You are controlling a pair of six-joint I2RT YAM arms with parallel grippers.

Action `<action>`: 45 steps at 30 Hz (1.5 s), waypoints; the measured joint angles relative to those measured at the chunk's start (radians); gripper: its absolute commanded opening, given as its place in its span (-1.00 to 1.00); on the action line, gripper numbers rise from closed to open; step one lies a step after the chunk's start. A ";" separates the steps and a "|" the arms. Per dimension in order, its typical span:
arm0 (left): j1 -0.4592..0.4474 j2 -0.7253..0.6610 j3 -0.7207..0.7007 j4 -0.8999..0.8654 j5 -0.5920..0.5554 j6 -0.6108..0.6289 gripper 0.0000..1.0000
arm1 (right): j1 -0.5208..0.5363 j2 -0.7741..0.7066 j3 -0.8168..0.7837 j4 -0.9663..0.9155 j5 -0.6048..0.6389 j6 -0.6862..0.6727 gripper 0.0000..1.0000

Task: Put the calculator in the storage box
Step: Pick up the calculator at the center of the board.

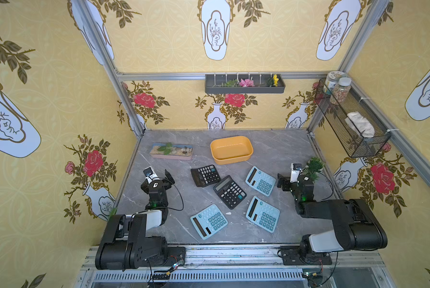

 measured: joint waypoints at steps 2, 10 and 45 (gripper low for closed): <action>0.000 0.000 0.000 0.000 0.000 0.000 1.00 | 0.000 -0.002 0.000 0.000 0.000 0.000 0.94; 0.000 0.000 0.000 0.000 0.000 0.000 1.00 | 0.000 -0.003 0.000 0.000 -0.008 0.000 0.94; -0.051 -0.349 0.653 -1.147 0.135 -0.237 0.47 | 0.030 -0.047 0.845 -1.169 -0.126 0.114 0.94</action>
